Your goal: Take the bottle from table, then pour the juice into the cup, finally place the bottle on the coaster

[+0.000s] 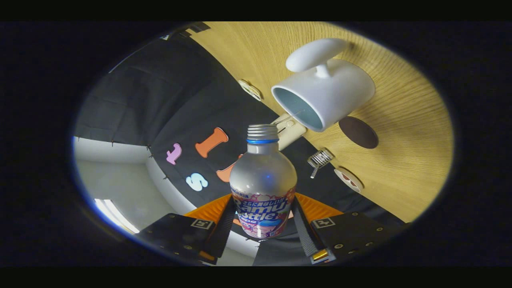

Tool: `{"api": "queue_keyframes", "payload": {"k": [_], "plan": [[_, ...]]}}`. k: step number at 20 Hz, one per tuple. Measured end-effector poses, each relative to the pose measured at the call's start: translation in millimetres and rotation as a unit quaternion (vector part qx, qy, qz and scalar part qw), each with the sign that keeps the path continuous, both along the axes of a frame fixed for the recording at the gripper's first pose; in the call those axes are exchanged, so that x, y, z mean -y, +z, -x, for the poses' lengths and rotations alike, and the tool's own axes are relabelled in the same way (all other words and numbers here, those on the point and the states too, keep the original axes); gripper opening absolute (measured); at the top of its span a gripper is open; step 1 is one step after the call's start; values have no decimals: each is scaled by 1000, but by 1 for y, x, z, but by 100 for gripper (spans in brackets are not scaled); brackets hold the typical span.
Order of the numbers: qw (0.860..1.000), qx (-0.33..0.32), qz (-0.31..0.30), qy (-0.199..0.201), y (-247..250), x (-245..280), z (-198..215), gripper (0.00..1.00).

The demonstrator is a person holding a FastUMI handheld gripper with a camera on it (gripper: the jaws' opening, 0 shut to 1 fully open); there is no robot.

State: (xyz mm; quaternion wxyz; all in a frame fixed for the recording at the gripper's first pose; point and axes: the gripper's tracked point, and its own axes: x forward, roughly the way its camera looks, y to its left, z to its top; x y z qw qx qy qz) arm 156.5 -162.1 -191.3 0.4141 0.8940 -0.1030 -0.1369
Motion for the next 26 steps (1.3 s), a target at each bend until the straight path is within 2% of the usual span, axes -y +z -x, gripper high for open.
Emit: {"api": "queue_keyframes", "payload": {"k": [7, 11, 16, 20, 22, 26], "plan": [[1000, -5, 2, -6, -2, 2, 2, 74], [999, -34, 23, 12, -13, -2, 1, 74], [989, -98, 92, 56, -30, -11, 1, 74], [962, -153, 194, 116, -49, -22, 8, 74], [947, -168, 238, 132, -58, -19, 8, 74], [900, -174, 362, 167, -52, -20, 4, 74]]}}
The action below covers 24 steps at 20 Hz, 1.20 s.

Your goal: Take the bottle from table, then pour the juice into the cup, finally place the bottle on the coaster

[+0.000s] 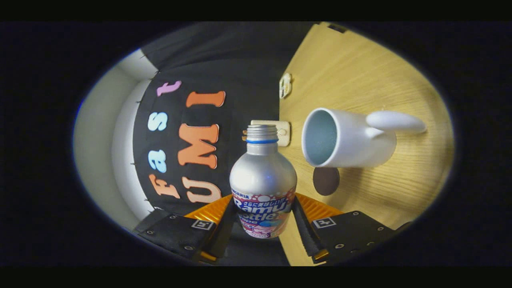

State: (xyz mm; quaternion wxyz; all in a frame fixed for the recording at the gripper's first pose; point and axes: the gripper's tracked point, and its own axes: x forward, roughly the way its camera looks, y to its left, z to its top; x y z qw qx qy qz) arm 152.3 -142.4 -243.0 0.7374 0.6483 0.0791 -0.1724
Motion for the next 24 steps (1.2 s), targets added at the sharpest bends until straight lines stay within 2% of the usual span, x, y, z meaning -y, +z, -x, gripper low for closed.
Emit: {"api": "queue_keyframes", "payload": {"k": [4, 5, 7, 10, 16, 19, 24], "plan": [[992, 15, 119, 36, 9, 10, 2, 74], [988, -12, 143, 53, -1, 11, 3, 74], [977, -43, 189, 90, -14, 10, 7, 74], [958, -49, 256, 123, -4, 12, 6, 75], [895, -69, 401, 184, 10, 4, -18, 75], [869, -75, 450, 192, 13, 3, -33, 75], [812, -109, 535, 204, 1, 10, -42, 75]]}}
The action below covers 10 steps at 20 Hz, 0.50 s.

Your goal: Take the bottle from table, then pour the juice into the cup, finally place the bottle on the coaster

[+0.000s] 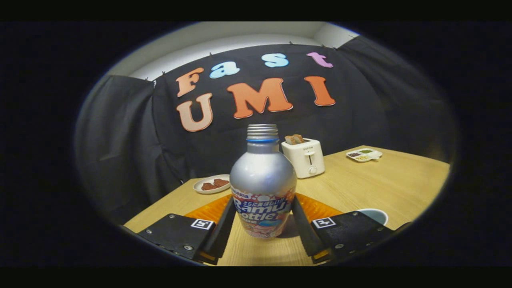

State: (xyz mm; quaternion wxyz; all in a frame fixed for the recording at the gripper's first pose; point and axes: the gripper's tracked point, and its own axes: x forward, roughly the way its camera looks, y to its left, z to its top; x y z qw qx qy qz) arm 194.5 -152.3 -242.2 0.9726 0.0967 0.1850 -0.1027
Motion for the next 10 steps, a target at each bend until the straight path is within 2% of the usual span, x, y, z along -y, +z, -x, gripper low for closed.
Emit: {"api": "queue_keyframes", "payload": {"k": [5, 10], "plan": [[995, -30, 94, 34, -19, 2, -10, 75], [992, -56, 100, 45, -44, 8, -18, 75]]}}
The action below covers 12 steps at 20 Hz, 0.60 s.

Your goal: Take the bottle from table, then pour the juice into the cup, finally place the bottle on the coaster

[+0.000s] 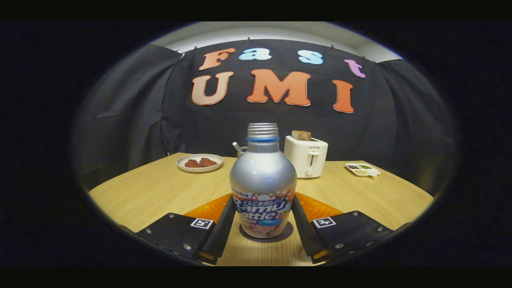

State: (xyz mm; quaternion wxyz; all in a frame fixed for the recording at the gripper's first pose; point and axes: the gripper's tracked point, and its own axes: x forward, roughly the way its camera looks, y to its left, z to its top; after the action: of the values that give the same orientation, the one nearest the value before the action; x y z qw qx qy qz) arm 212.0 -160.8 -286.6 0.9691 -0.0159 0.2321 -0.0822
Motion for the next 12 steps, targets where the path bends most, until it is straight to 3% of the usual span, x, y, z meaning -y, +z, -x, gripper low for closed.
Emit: {"api": "queue_keyframes", "payload": {"k": [12], "plan": [[1000, -3, -16, -14, -23, 15, 0, 79]]}}
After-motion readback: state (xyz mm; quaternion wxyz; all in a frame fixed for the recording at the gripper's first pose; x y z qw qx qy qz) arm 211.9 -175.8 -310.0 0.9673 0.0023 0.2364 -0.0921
